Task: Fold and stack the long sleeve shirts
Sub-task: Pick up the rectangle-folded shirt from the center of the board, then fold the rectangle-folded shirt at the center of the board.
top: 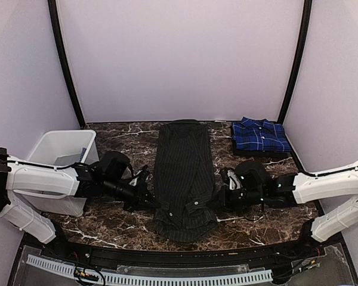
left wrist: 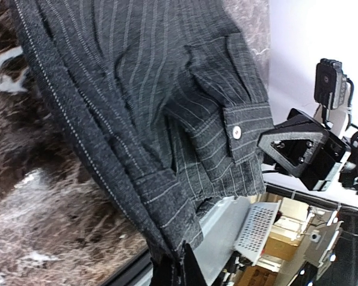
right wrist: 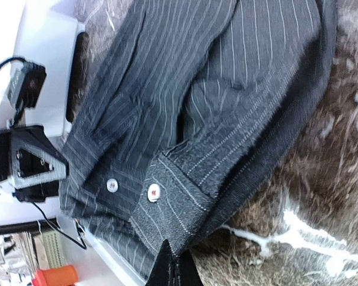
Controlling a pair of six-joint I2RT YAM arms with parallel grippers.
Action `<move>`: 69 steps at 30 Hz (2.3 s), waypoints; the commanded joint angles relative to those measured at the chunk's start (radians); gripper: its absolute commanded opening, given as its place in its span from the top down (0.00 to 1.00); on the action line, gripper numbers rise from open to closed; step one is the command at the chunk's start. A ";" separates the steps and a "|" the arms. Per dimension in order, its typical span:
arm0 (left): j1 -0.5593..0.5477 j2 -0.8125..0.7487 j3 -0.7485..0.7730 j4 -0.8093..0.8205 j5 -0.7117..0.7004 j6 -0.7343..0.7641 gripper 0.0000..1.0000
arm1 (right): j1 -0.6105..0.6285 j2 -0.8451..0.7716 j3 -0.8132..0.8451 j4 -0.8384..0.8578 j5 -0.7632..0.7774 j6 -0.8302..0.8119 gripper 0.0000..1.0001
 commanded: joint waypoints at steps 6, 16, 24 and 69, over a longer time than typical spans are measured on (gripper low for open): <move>0.135 0.006 0.029 0.201 0.062 -0.221 1.00 | -0.193 0.064 0.126 0.046 -0.065 -0.064 1.00; 0.252 0.292 0.204 0.331 -0.003 -0.254 1.00 | -0.416 0.380 0.351 0.150 -0.147 -0.163 1.00; 0.288 0.428 0.282 0.328 -0.109 -0.258 1.00 | -0.491 0.556 0.468 0.181 -0.210 -0.191 1.00; 0.309 0.452 0.541 -0.010 -0.174 0.286 0.41 | -0.526 0.398 0.433 -0.100 -0.029 -0.585 0.31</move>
